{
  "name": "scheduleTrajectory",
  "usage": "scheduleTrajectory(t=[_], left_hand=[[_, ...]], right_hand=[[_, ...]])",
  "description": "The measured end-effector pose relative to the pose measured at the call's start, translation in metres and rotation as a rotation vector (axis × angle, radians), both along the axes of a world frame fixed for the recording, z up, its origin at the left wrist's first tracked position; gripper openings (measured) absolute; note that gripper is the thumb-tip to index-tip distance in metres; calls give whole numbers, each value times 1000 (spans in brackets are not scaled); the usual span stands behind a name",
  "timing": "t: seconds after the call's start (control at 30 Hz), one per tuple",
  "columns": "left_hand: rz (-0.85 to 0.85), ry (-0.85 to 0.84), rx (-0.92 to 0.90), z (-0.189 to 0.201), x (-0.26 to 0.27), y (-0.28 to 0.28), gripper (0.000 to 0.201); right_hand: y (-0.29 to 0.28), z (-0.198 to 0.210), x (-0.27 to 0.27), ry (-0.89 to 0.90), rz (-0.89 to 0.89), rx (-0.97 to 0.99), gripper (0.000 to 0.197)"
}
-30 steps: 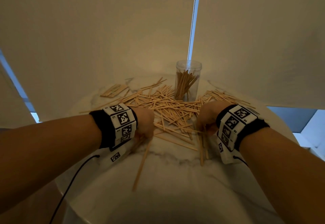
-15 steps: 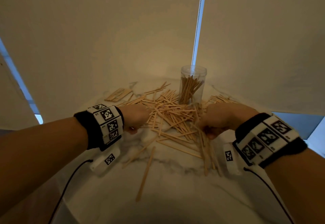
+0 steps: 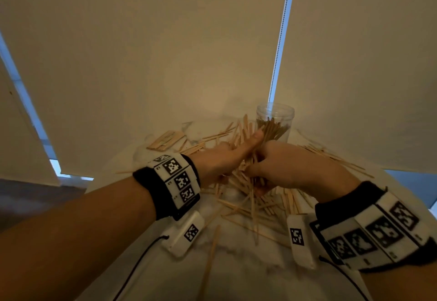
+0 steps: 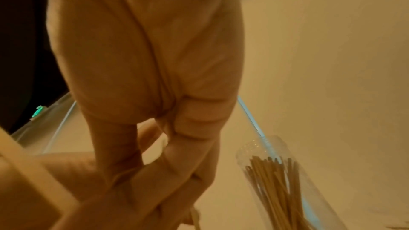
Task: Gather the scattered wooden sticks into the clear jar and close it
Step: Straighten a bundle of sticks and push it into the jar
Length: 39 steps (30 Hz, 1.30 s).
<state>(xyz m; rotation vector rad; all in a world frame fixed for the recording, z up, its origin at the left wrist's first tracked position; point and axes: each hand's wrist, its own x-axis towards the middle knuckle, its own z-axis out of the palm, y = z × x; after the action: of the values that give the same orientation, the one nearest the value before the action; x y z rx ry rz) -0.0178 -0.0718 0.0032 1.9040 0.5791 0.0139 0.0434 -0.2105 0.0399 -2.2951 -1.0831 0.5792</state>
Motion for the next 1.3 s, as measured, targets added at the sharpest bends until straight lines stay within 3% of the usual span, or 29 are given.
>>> scheduleTrajectory(t=[0.13,0.23,0.3,0.4,0.5,0.73,0.83,0.97,1.07,1.17,1.23,1.3], left_hand=[[-93,-167,14,11,4,1,102],[-28,-151,144,11,11,14,96],[32,-161,228,8,16,20,81],[152,-101,323,1,27,30,95],[149,-117,376,-3,37,37,92],[3,-398,106,-11,49,48,85],[35,-547,-120,-12,55,51,66],[58,-663,-135,-13,62,53,42],[170,-671,-182,-6,66,55,30],[334,-707,-388,7,70,57,19],[441,-775,-533,11,74,58,14],[509,-808,-557,9,79,61,17]], right_hand=[[21,4,8,-60,42,42,18],[34,5,20,-67,57,44,18],[42,5,26,-50,77,58,13],[55,5,31,-101,106,60,5],[63,5,36,-181,98,78,10],[71,0,41,-266,9,223,11],[72,-4,45,-256,-66,294,26],[70,-8,50,-132,-89,338,17],[72,-9,54,-64,-97,365,14],[72,-12,54,29,-97,393,13],[71,-14,53,46,-89,419,22],[69,-13,51,29,-66,433,24]])
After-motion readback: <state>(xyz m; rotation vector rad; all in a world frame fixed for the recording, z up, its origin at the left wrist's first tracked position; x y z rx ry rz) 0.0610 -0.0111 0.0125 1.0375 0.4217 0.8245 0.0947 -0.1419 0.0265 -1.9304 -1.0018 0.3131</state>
